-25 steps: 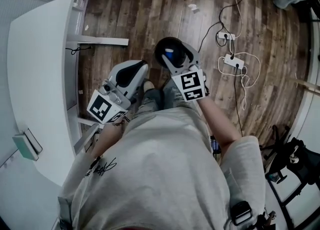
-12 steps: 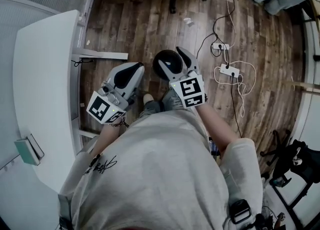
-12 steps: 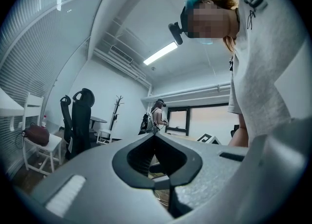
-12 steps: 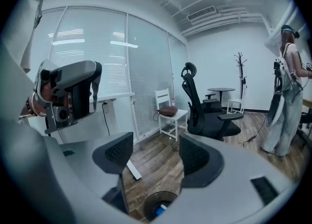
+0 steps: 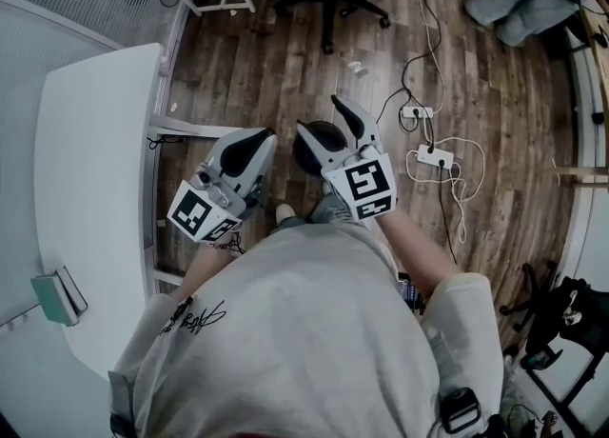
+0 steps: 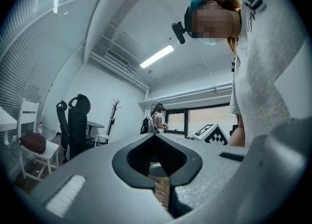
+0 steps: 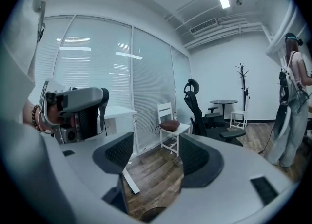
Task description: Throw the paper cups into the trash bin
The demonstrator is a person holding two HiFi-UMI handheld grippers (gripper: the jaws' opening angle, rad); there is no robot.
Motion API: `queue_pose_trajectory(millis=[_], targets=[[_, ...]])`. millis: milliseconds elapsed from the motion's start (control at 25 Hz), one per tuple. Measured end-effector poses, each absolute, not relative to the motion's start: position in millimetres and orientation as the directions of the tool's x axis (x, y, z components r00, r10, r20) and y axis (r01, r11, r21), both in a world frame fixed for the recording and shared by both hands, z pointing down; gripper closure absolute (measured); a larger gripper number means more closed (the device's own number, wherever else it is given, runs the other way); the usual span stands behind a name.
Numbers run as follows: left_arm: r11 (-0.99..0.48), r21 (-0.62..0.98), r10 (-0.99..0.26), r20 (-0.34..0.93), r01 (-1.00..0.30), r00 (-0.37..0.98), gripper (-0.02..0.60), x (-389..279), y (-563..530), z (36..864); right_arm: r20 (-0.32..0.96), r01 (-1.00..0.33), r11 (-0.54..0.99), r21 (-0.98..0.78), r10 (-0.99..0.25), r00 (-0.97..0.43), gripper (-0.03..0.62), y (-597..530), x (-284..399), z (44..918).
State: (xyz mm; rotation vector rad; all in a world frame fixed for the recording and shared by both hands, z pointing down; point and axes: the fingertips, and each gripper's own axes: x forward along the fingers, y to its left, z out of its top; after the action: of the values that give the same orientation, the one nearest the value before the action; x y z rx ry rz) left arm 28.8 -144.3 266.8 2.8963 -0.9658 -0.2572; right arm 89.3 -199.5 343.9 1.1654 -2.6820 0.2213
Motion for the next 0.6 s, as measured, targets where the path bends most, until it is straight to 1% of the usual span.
queue_pose_trajectory(millis=[200,320,600], targets=[[-0.806,0.104,-0.592,-0.148,-0.583,0.792,0.577,33,-152,254,0.182,-0.739,0.672,-0.043,-0.722,-0.668,0.303,-207,94,312],[-0.814,0.099,-0.581,-0.151,-0.573,0.799,0.578,36,-151,248,0.165,-0.741,0.670,-0.044,-0.727,-0.667,0.303,-203,97,299],[-0.818,0.053,-0.573,-0.174,-0.573,0.801,0.578,27,-156,233,0.086,-0.763,0.645,-0.048,-0.758,-0.646,0.306,-201,96,268]])
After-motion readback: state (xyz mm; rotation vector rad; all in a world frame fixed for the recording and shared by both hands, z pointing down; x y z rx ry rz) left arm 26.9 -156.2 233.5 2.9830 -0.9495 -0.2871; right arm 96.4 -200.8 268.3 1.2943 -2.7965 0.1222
